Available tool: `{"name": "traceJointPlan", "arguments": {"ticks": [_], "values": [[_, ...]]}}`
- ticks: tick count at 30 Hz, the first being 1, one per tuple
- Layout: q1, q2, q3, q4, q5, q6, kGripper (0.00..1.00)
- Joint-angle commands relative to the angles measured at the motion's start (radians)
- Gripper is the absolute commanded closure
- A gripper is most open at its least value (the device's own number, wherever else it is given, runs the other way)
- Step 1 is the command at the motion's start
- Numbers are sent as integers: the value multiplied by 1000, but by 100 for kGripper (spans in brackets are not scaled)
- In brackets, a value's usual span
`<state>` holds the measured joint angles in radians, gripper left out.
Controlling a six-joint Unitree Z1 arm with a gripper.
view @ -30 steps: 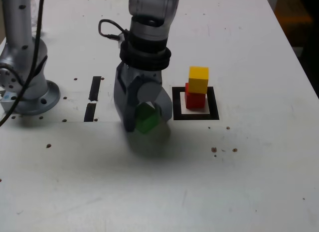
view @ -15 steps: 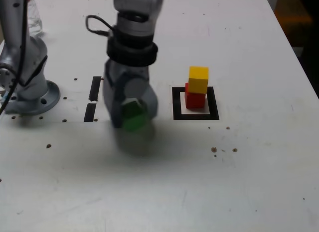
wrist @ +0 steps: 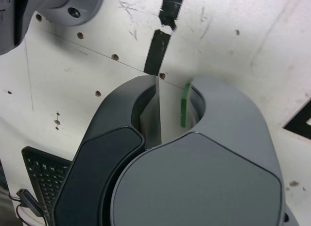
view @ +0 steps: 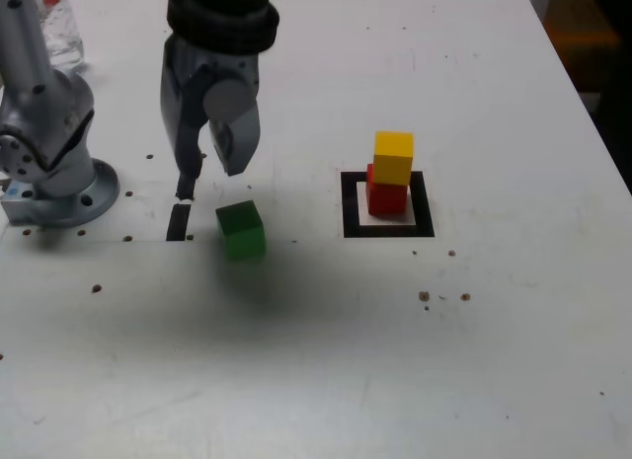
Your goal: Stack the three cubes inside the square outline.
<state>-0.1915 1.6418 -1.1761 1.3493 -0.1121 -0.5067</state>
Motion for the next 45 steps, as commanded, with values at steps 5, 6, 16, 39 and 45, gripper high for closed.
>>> {"name": "traceJointPlan", "arguments": {"ticks": [5, 6, 16, 39, 45], "values": [[1, -31, -17, 27, 10, 32, 79], [1, -35, -16, 31, 10, 38, 77], [0, -56, 34, 43, 3, 80, 54], [-8, -36, 212, -246, -48, 171, 35], [-8, -16, 226, -297, -55, 171, 35]]}}
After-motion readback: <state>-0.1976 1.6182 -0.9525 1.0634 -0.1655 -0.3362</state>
